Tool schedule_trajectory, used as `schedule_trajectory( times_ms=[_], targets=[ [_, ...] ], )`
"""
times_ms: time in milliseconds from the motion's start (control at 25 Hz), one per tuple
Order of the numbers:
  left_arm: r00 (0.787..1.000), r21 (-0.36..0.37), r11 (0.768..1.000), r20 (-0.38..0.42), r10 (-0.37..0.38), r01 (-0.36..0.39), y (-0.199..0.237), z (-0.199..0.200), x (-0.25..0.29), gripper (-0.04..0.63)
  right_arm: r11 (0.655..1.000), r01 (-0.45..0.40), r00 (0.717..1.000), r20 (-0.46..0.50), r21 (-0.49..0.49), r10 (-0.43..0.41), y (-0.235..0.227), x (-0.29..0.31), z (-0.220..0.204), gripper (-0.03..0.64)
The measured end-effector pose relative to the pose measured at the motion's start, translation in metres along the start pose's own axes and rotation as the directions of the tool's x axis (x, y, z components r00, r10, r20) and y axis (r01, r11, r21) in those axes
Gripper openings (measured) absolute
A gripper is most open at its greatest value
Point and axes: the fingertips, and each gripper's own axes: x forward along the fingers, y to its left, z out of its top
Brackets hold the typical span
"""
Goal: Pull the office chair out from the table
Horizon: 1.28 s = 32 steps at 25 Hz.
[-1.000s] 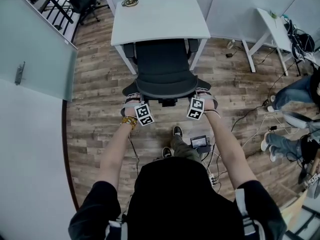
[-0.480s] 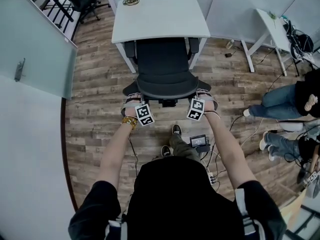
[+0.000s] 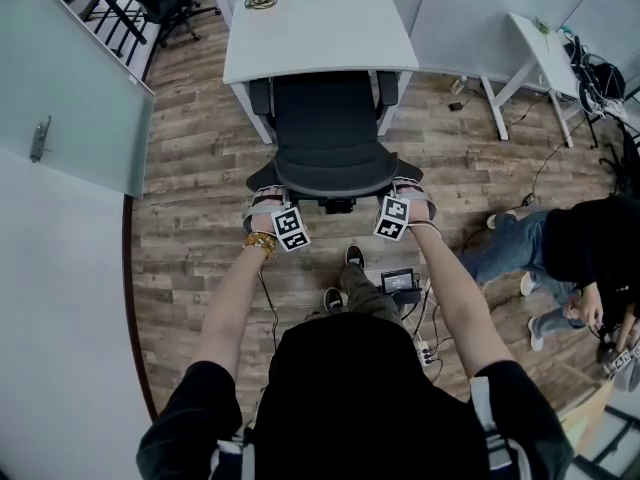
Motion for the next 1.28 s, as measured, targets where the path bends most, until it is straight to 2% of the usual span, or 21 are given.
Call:
schedule_trajectory(
  times_ms=[1280],
  targets=[
    [1.000,0.027,1.000,0.018,0.002,-0.003,-0.036,0.003,-0.028,0.149,0.999,-0.002,0.999,-0.045,0.041,0.004,0.040,-0.024,-0.004,0.117]
  ],
)
